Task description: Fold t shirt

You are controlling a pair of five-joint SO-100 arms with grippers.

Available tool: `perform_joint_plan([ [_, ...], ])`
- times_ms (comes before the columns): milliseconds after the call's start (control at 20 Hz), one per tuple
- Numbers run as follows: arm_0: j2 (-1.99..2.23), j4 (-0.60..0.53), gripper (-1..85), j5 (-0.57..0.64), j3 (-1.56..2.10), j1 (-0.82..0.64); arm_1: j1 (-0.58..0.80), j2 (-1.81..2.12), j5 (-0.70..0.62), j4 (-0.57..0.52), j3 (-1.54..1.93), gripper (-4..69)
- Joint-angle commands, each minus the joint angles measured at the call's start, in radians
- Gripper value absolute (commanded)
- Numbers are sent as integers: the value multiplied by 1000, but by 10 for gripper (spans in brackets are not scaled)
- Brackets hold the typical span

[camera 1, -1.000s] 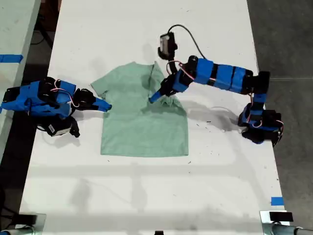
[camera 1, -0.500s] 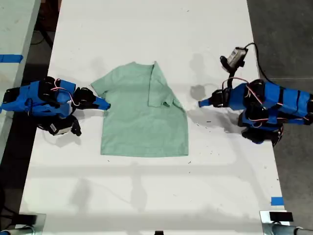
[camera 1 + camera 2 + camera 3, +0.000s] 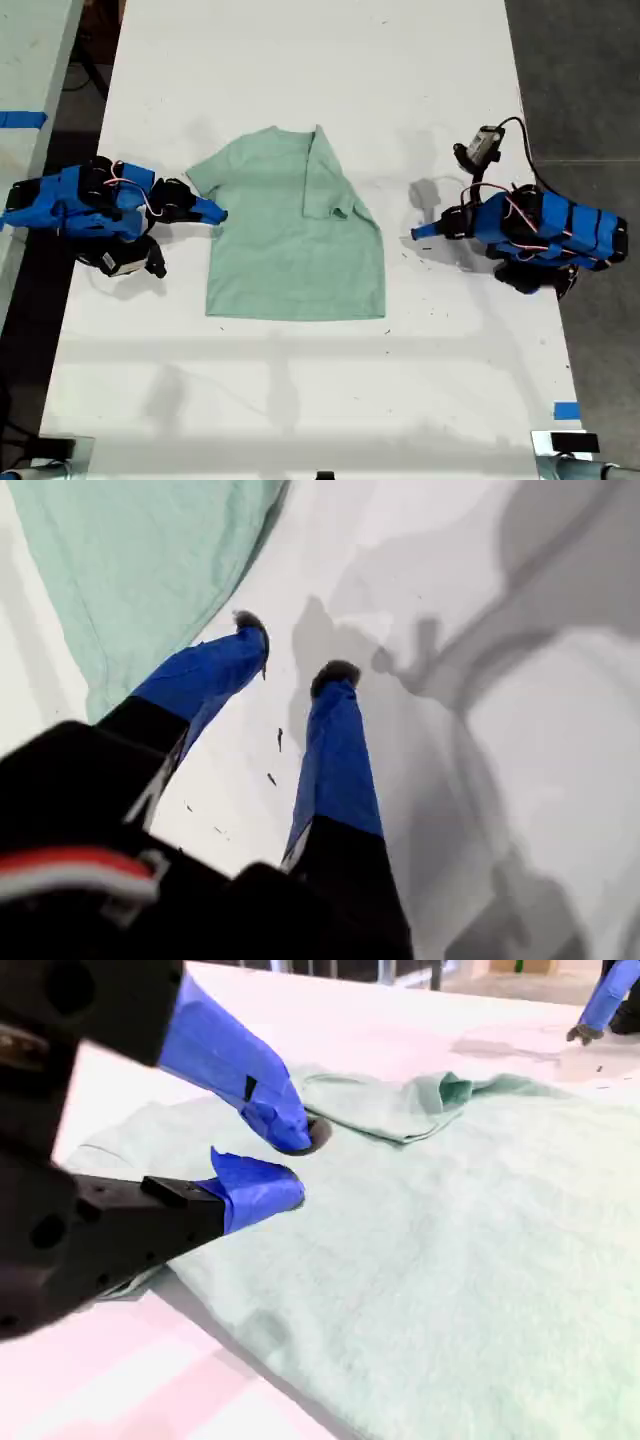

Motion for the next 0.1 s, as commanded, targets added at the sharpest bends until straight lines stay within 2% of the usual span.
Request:
perform_joint_plan([
  [0, 6, 3, 50, 0, 35, 34, 5, 9, -109, 2, 58, 131],
  [50, 6, 3, 50, 0, 35, 40, 5, 9, -199, 2, 58, 130],
])
